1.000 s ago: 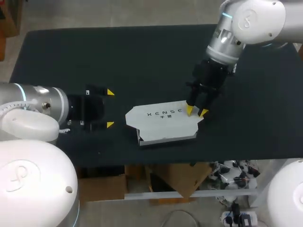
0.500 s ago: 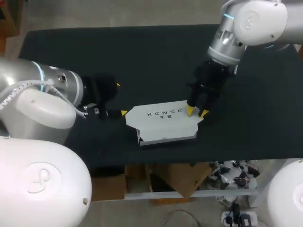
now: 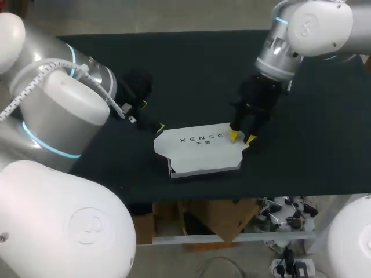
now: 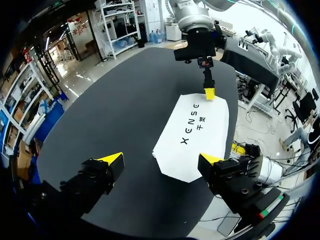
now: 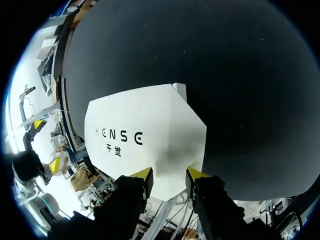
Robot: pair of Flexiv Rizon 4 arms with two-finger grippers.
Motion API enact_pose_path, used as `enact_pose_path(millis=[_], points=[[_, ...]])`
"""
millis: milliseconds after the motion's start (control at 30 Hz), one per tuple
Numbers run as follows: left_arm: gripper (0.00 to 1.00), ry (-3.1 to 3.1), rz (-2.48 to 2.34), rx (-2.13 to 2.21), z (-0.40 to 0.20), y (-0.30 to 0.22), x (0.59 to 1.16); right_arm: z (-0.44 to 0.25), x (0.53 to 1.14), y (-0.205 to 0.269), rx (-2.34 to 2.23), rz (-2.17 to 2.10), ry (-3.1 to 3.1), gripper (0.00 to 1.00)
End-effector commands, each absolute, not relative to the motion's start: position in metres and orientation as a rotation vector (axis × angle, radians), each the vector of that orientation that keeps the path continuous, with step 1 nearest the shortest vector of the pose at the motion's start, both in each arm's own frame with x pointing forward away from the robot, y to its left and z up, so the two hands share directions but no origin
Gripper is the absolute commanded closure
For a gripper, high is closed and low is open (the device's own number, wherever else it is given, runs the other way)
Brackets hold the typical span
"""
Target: Assemble the packaging by folding the flat box into shape, placing the metal phone stand inside, and closing the box properly
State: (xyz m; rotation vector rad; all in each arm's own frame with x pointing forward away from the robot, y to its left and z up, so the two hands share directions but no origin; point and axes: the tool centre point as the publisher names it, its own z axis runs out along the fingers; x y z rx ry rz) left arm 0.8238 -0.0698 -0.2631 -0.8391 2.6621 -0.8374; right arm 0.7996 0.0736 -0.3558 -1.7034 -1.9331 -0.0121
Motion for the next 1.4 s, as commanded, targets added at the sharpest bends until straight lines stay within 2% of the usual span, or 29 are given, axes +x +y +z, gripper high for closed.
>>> enact_pose_path(millis=[33, 533, 1100, 1400], points=[[0.00, 2.930, -0.458, -1.318, -0.258, -0.077, 0.830, -0.357, 0.798, 0.071, -1.705, -0.024, -1.927, 0.55], [0.00, 2.864, -0.442, -1.893, -0.268, -0.074, 0.831, -0.359, 0.799, 0.072, -1.700, -0.028, -1.922, 0.55], [0.00, 2.864, -0.442, -1.893, -0.268, -0.074, 0.831, -0.355, 0.799, 0.075, -1.700, -0.047, -1.932, 0.55], [0.00, 2.583, -0.466, -2.454, -0.272, -0.088, 0.821, -0.357, 0.795, 0.074, -1.703, -0.050, -1.922, 0.55]])
